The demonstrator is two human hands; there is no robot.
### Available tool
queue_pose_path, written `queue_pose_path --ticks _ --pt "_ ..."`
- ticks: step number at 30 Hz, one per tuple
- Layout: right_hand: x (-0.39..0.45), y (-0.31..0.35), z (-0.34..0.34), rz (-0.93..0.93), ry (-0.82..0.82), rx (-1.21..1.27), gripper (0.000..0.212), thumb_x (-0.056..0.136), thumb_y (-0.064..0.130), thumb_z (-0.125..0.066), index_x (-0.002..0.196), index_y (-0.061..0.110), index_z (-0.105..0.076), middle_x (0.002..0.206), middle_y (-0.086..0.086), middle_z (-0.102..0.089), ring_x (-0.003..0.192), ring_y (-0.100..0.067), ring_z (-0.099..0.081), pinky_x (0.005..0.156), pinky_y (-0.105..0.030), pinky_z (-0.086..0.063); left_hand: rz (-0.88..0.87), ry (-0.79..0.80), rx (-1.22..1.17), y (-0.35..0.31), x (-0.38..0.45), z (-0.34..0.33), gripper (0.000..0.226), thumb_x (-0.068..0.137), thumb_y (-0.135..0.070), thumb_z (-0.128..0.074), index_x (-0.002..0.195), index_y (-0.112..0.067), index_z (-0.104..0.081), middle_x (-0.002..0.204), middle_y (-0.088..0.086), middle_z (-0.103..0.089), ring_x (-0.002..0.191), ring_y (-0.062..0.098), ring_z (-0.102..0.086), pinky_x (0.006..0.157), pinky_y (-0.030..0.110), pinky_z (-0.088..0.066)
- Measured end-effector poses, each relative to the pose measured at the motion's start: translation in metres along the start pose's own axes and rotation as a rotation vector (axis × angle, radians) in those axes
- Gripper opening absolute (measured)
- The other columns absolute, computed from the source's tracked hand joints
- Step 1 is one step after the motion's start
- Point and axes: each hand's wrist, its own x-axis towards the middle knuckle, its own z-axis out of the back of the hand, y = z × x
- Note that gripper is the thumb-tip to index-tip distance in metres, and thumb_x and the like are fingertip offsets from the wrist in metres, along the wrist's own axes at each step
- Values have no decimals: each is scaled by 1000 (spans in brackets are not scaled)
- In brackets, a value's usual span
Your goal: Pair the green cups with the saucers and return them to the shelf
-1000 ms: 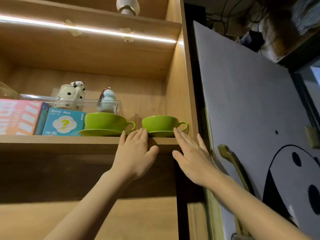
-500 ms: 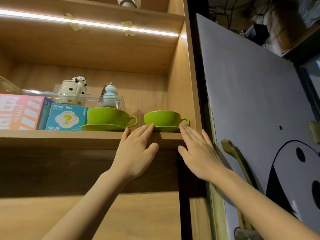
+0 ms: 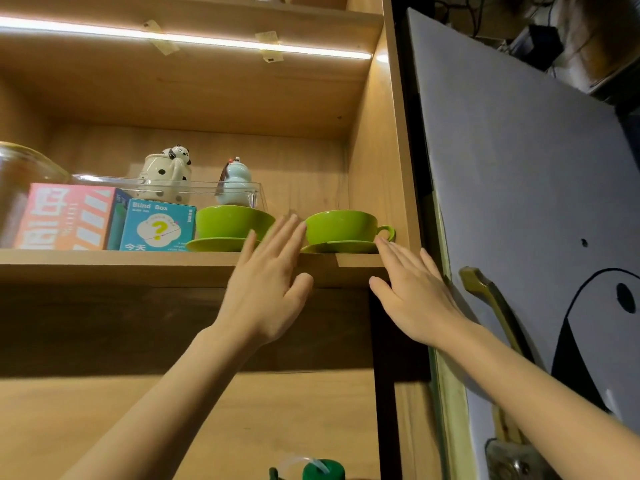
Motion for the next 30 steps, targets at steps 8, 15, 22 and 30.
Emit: queue_pose_path --ticks 8,15,22,30 --pt "-1 0 -5 -12 1 -29 57 98 32 -22 148 20 4 160 5 0 146 -9 3 118 -36 8 151 -118 317 46 -30 2 75 77 -41 -19 144 -13 -3 154 5 1 142 19 2 110 27 17" --pt "-1 -1 -7 -7 4 -59 58 98 32 -22 147 20 7 159 5 4 146 -8 6 118 -35 10 137 -111 309 51 -30 -2 74 76 -44 -14 143 -16 5 153 2 9 142 17 7 112 31 12" --pt "-2 -1 -6 -10 9 -59 59 98 32 -22 147 20 8 159 5 4 146 -8 6 119 -36 9 142 -84 313 52 -30 -2 74 76 -46 -11 142 -19 8 152 1 13 142 16 11 114 32 15" --pt "-4 -2 15 -31 16 160 59 98 22 -28 148 21 3 160 3 -4 146 -11 -3 119 -33 -2 156 -18 279 43 -28 19 77 72 -50 -5 142 -22 9 152 -2 13 141 13 11 114 37 8"
